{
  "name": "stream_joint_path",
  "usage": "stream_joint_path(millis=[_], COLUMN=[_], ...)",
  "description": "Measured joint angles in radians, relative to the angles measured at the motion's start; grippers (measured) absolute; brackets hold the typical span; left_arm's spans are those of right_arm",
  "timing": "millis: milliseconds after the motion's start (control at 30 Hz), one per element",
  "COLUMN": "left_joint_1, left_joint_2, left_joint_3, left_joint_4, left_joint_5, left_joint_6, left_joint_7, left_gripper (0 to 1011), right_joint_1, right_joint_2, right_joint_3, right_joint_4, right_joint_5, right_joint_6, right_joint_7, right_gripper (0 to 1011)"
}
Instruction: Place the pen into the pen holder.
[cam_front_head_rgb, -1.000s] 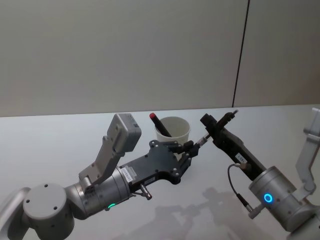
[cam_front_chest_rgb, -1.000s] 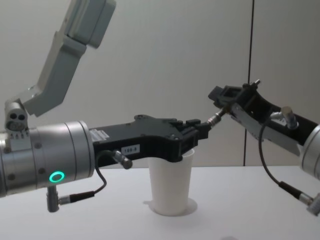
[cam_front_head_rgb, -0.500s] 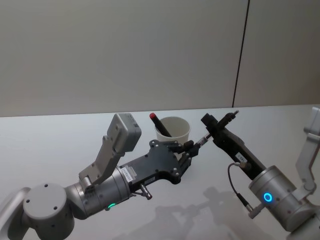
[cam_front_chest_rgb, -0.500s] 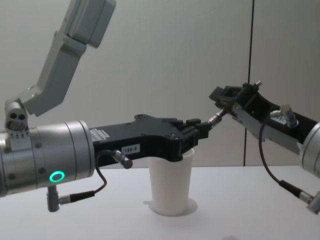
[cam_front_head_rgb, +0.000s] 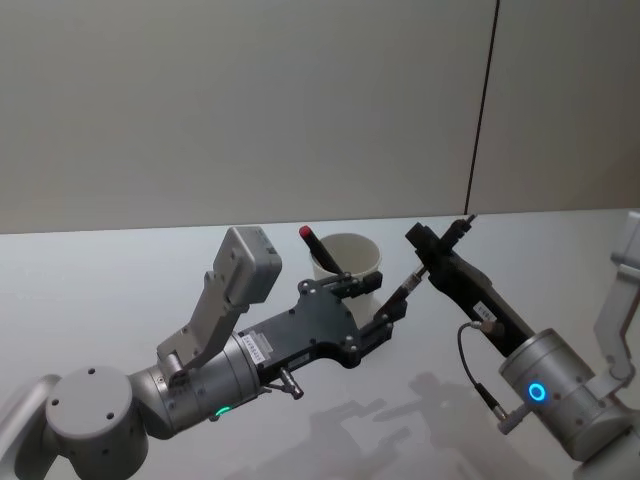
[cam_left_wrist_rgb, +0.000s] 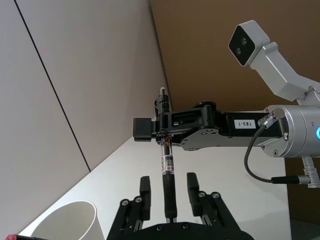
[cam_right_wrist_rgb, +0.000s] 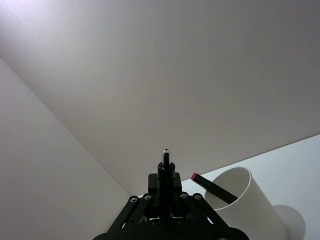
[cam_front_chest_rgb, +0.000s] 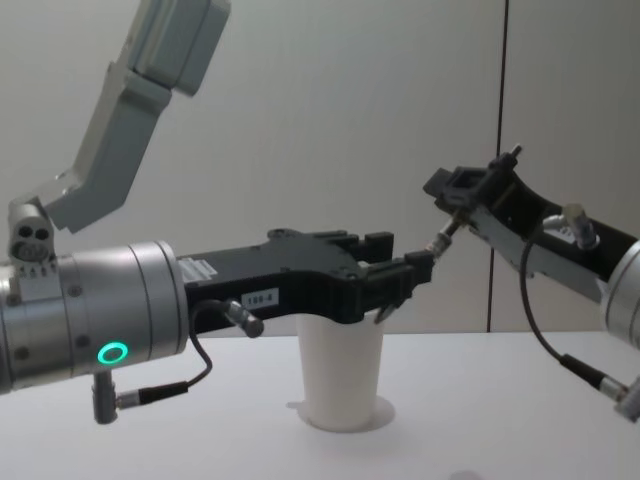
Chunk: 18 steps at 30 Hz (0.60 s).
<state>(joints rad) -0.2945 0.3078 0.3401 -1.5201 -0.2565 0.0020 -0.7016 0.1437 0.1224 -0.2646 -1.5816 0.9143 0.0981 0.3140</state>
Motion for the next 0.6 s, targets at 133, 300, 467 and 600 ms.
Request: stream_joint_path(millis=[133, 300, 467, 600], left_joint_1=[0.0, 0.0, 0.0, 0.0], left_joint_2=[0.0, 0.0, 0.0, 0.0], left_joint_3=[0.0, 0.001, 0.001, 0.001], left_joint_4=[0.0, 0.0, 0.0, 0.0], left_joint_5=[0.0, 0.0, 0.0, 0.0], left_joint_6=[0.0, 0.0, 0.0, 0.0], left_joint_7=[0.0, 0.0, 0.0, 0.0], left_gripper=[564, 726, 855, 981], right_joint_1=[0.0, 0.001, 0.003, 0.009], right_joint_2=[0.001, 0.003, 0.007, 0.013], right_joint_3=[-0.002, -0.003, -0.004, -0.002], right_joint_4=[-0.002, -0.002, -0.002, 0.001], right_joint_5=[0.0, -0.004, -0.02, -0.046], right_joint_6=[-0.003, -0.008, -0.017, -0.027], right_joint_7=[0.0, 0.001, 0.005, 0.011], right_gripper=[138, 138, 138, 138])
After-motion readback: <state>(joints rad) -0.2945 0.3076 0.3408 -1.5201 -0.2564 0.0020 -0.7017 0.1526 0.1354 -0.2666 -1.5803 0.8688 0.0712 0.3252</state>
